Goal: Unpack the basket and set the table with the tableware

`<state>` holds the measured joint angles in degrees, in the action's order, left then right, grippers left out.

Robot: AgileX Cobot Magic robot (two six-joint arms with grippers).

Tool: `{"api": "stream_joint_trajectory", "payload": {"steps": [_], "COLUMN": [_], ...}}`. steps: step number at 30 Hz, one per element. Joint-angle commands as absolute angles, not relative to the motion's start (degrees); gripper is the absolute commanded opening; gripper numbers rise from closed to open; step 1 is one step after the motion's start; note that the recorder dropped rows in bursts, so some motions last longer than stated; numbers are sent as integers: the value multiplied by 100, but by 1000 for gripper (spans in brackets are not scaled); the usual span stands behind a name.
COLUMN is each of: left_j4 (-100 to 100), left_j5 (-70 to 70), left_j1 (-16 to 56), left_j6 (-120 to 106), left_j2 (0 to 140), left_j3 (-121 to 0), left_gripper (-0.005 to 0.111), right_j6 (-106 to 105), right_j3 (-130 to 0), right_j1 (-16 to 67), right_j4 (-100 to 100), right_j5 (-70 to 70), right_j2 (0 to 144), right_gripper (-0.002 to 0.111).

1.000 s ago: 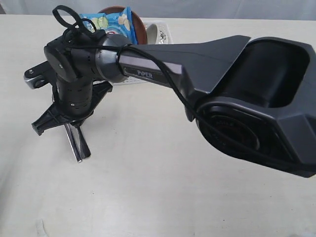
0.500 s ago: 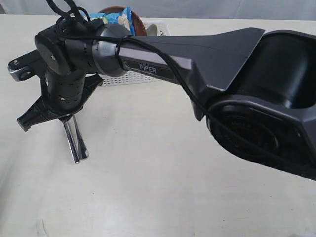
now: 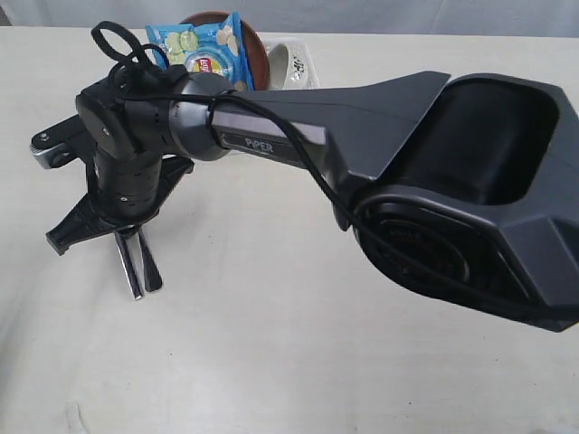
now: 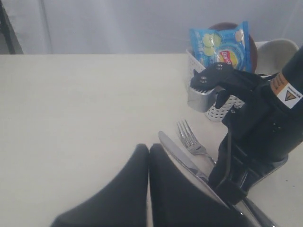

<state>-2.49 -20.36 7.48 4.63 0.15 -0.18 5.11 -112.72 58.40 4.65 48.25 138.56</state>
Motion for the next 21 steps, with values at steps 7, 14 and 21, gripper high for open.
{"api": "stream_joint_trajectory", "payload": {"steps": [7,14,21], "left_j4": [-301,-301,-301], "left_j5": [-1975,-1975,-1975], "left_j1": [737,737,737], "left_j6": [487,487,487], "left_j2": [0,0,0], "left_j3": [0,0,0], "left_gripper": [0,0,0], "right_j6": [470,56,0], "right_j3": [-11270,-11270,-11270], "right_j1": [5893,6084,6310], "right_j4": [464,862,893], "right_j5": [5578,5888,5685], "right_j2": [13903,13891,13891], "right_gripper": [-1,-1,-1]}}
